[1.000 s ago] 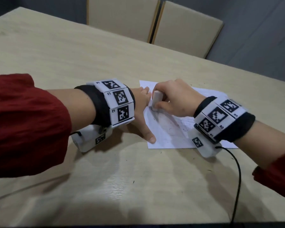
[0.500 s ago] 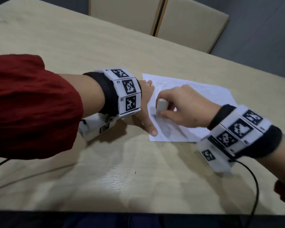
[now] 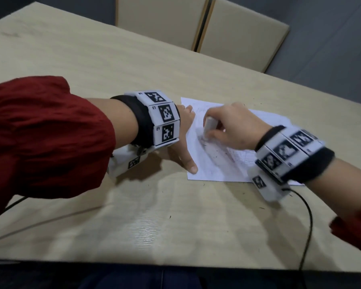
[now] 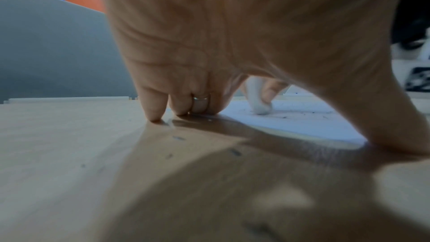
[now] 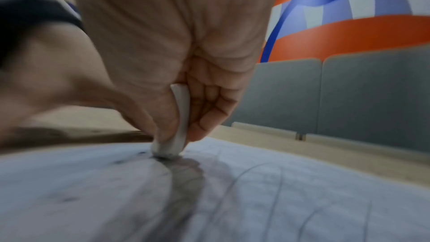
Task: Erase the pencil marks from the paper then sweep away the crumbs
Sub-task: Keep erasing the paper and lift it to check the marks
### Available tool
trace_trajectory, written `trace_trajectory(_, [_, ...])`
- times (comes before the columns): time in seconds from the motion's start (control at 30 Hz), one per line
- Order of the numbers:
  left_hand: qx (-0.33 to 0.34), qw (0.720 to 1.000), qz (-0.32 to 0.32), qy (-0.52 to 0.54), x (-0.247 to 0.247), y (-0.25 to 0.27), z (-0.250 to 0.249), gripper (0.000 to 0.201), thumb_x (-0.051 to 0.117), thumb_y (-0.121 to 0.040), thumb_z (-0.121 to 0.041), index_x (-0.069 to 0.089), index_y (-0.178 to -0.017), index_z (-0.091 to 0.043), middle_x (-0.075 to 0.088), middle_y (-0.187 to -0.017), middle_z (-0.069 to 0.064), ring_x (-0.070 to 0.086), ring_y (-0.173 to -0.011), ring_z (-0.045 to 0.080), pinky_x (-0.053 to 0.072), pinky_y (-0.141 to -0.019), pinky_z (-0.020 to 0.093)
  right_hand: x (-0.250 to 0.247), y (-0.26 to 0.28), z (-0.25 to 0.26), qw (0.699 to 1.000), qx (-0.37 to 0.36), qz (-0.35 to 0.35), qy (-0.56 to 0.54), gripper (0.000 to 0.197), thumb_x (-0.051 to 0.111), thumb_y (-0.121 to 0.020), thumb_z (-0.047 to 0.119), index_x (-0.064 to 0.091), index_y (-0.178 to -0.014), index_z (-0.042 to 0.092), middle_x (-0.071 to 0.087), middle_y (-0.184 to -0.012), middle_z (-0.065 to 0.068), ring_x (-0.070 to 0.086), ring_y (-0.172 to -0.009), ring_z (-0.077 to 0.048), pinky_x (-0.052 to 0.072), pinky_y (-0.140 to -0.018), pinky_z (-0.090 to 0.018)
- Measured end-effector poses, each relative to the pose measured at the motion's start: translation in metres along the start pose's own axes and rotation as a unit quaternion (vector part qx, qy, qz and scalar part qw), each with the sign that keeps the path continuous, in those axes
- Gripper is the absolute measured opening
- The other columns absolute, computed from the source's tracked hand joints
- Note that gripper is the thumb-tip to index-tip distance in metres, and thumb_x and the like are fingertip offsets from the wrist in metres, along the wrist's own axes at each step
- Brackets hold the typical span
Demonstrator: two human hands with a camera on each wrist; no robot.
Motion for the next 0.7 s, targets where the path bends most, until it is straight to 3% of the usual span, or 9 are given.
trace_trajectory(0.1, [-0.002, 1.000, 0.000, 0.004, 0.000, 0.000, -0.001, 0.152, 0.066, -0.040, -0.090, 0.005, -0.154, -0.011, 0.003, -0.163, 0.009, 0.024, -0.145, 0.024, 0.032, -0.113, 0.043, -0.002, -0.007, -0.002, 1.000, 0.013, -0.016, 0.001, 0.003, 0.062, -0.079, 0.008, 0.064, -0.081, 0.007, 0.068, -0.077, -0.002, 0.061, -0.076, -0.024, 0.049, -0.072, -0.036])
trace_trajectory(0.23, [0.003, 1.000, 0.001, 0.004, 0.001, -0.001, 0.001, 0.147, 0.065, -0.040, -0.090, 0.011, -0.154, -0.013, -0.001, -0.163, 0.011, 0.020, -0.147, 0.024, 0.028, -0.116, 0.041, 0.009, 0.015, 0.005, 0.999, -0.017, 0.042, -0.001, 0.006, 0.067, -0.081, 0.016, 0.065, -0.085, 0.012, 0.069, -0.083, -0.001, 0.061, -0.082, -0.021, 0.049, -0.076, -0.036])
trace_trajectory(0.3, [0.005, 1.000, 0.002, 0.001, 0.000, 0.000, 0.000, 0.147, 0.065, -0.040, -0.091, 0.014, -0.153, -0.013, 0.001, -0.163, 0.011, 0.025, -0.145, 0.024, 0.031, -0.114, 0.041, 0.002, 0.006, 0.003, 1.000, -0.001, 0.024, -0.004, 0.004, 0.066, -0.080, 0.015, 0.065, -0.083, 0.012, 0.069, -0.081, 0.001, 0.061, -0.080, -0.020, 0.049, -0.075, -0.035])
trace_trajectory(0.43, [-0.005, 1.000, 0.005, 0.003, -0.003, 0.003, -0.003, 0.147, 0.068, -0.044, -0.087, 0.007, -0.154, -0.010, 0.003, -0.163, 0.009, 0.026, -0.144, 0.025, 0.033, -0.113, 0.041, 0.000, -0.002, 0.001, 1.000, 0.016, -0.012, 0.004, 0.004, 0.062, -0.080, 0.011, 0.064, -0.082, 0.009, 0.067, -0.079, -0.004, 0.059, -0.080, -0.023, 0.049, -0.073, -0.035])
trace_trajectory(0.53, [-0.002, 1.000, -0.001, 0.004, -0.002, 0.003, -0.003, 0.150, 0.067, -0.036, -0.089, 0.015, -0.152, -0.009, 0.016, -0.160, 0.011, 0.028, -0.143, 0.025, 0.033, -0.113, 0.042, 0.011, 0.019, 0.009, 0.999, -0.019, 0.029, -0.009, 0.003, 0.063, -0.080, 0.013, 0.065, -0.083, 0.013, 0.068, -0.079, 0.001, 0.059, -0.080, -0.020, 0.049, -0.073, -0.034])
trace_trajectory(0.7, [-0.011, 1.000, -0.003, 0.002, -0.005, 0.006, -0.006, 0.144, 0.068, -0.047, -0.085, 0.009, -0.154, -0.008, 0.005, -0.162, 0.011, 0.026, -0.145, 0.025, 0.031, -0.114, 0.041, -0.002, 0.001, -0.003, 1.000, 0.018, -0.012, -0.010, 0.004, 0.063, -0.079, 0.011, 0.065, -0.081, 0.009, 0.063, -0.069, 0.011, 0.060, -0.077, -0.019, 0.046, -0.067, -0.025])
Point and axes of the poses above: each hand's wrist, its own y-axis away from the middle knuckle, its own x-axis out of the palm, z = x × y, the point moved 3 cm from there along -y, towards the middle knuckle
